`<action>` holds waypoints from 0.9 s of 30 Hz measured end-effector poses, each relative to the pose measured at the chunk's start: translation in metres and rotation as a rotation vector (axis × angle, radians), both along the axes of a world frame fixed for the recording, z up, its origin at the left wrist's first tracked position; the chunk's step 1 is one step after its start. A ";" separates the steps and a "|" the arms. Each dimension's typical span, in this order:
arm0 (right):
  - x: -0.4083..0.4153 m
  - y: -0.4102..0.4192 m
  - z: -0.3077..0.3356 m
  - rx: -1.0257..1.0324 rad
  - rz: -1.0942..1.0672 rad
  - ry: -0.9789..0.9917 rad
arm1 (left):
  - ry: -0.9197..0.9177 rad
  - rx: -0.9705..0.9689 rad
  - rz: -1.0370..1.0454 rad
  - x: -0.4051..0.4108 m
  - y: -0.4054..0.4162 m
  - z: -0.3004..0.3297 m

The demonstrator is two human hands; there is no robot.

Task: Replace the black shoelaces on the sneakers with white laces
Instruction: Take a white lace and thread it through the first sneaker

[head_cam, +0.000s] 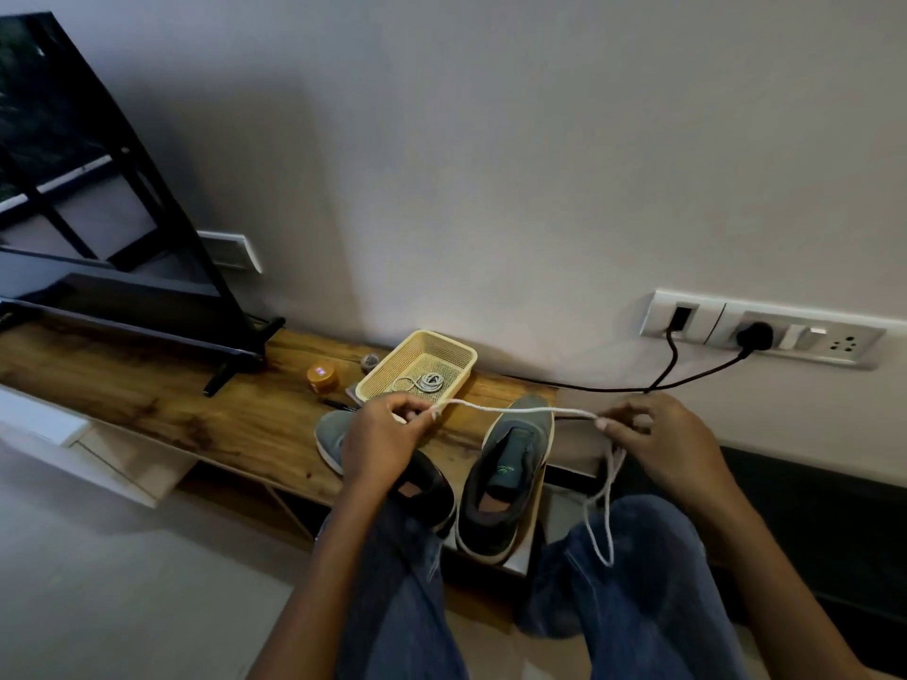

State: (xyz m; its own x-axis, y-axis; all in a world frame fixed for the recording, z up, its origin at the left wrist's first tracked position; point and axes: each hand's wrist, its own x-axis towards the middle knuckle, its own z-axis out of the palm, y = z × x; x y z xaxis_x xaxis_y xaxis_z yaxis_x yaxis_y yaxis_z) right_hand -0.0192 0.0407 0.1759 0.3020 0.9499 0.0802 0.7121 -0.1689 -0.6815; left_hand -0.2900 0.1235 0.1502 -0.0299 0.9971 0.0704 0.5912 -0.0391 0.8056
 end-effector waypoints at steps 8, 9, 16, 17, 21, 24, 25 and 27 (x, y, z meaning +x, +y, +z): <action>0.012 0.016 -0.016 -0.230 0.092 -0.134 | -0.145 0.016 0.236 -0.008 0.044 -0.020; 0.010 0.019 -0.016 -0.207 0.123 -0.110 | -0.158 0.018 0.260 -0.006 0.048 -0.022; -0.022 0.037 -0.013 -0.165 0.323 0.260 | -0.189 -0.142 0.223 0.025 0.042 -0.032; -0.027 0.040 -0.015 -0.181 0.355 0.284 | -0.206 -0.147 0.144 0.034 0.035 -0.034; -0.047 0.046 -0.021 -0.264 0.501 0.472 | -0.289 -0.190 -0.277 0.074 -0.003 -0.036; -0.049 0.044 -0.023 -0.264 0.500 0.614 | -0.381 -0.262 -0.340 0.088 -0.020 -0.035; -0.047 0.042 -0.024 -0.264 0.479 0.673 | -0.388 -0.241 -0.339 0.087 -0.021 -0.037; -0.041 0.037 -0.026 -0.262 0.425 0.731 | -0.322 -0.140 -0.343 0.084 -0.018 -0.044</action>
State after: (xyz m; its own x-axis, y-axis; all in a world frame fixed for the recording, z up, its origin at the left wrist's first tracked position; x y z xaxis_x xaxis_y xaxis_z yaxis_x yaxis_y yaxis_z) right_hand -0.0605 0.0778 0.1503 -0.1905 0.9542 -0.2305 0.1518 -0.2034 -0.9673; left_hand -0.2060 0.1056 0.1059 0.3040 0.9524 -0.0241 0.2834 -0.0663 0.9567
